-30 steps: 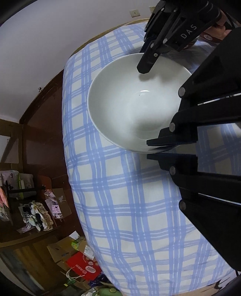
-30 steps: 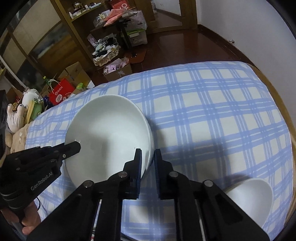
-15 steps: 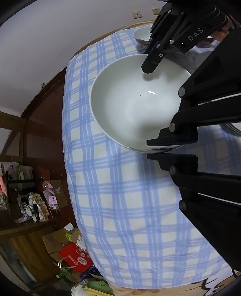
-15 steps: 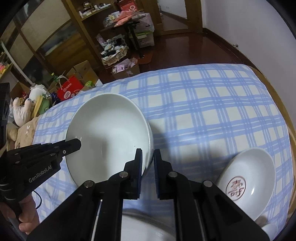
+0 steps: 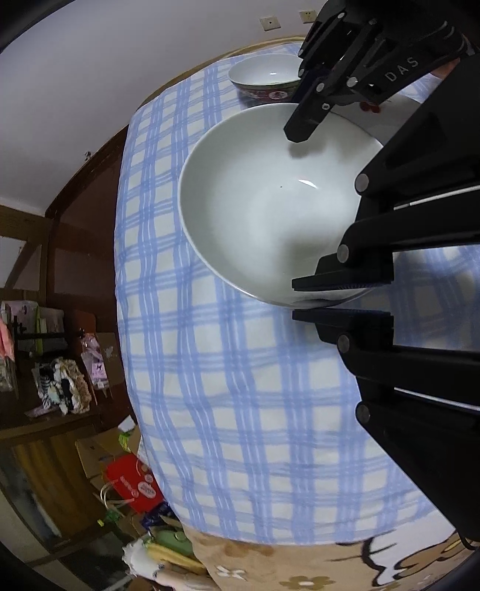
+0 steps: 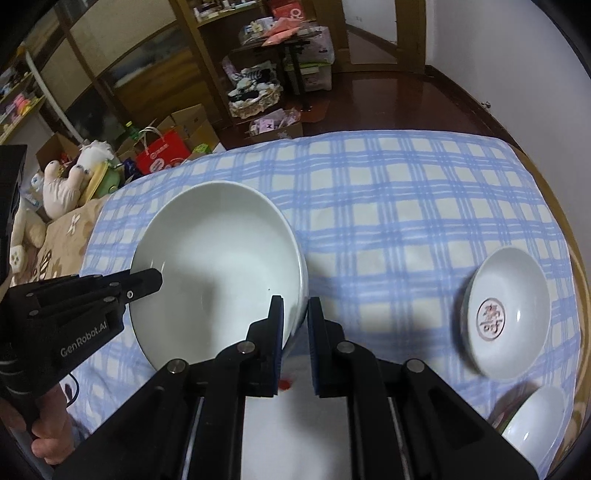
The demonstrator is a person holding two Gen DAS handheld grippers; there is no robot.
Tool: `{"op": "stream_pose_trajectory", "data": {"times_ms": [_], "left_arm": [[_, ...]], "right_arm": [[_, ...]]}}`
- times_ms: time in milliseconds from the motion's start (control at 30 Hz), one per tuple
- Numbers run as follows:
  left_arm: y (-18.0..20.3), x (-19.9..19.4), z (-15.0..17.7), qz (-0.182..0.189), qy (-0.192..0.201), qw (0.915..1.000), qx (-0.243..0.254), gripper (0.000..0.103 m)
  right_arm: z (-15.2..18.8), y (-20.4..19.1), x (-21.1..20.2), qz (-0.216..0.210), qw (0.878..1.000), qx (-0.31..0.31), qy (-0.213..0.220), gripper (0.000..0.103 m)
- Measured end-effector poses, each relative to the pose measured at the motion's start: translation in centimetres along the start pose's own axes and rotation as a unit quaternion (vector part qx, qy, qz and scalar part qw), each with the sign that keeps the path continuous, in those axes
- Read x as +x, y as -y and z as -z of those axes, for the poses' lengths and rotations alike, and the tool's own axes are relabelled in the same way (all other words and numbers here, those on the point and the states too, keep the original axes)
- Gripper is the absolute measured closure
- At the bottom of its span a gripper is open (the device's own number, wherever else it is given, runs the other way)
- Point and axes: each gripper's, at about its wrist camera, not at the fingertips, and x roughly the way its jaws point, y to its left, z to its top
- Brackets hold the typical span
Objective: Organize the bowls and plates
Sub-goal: 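Lift and carry the white bowls with both grippers toward the cherry plate stack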
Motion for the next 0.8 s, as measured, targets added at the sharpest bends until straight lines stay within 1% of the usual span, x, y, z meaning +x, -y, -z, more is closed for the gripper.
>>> {"op": "stream_pose_trajectory", "data": {"times_ms": [200, 233, 333, 467, 633, 800], "left_arm": [[-1.5, -2.1, 2.2, -0.001, 0.012, 0.9999, -0.01, 0.095], [-2.0, -2.4, 2.6, 0.0, 0.012, 0.9998, -0.017, 0.095], [-4.0, -3.6, 3.7, 0.005, 0.021, 0.9974, -0.069, 0.095], [-5.4, -5.0, 4.7, -0.019, 0.033, 0.9971, -0.066, 0.095], [-7.6, -5.4, 5.8, -0.017, 0.027, 0.9964, -0.078, 0.095], [-8.8, -4.5, 7.2, -0.027, 0.017, 0.9965, -0.077, 0.095]], "right_arm": [[1.4, -1.9, -1.5, -0.006, 1.0, -0.005, 0.007, 0.09], [1.7, -2.3, -1.7, -0.009, 1.0, -0.007, 0.007, 0.09], [2.2, -3.9, -1.9, -0.019, 1.0, -0.018, 0.002, 0.089], [2.7, -6.1, -2.1, -0.022, 0.999, -0.038, 0.001, 0.089], [3.2, -7.7, -1.8, -0.04, 0.999, -0.036, -0.004, 0.089], [3.9, -9.3, -0.5, -0.04, 0.998, -0.048, -0.019, 0.089]]}}
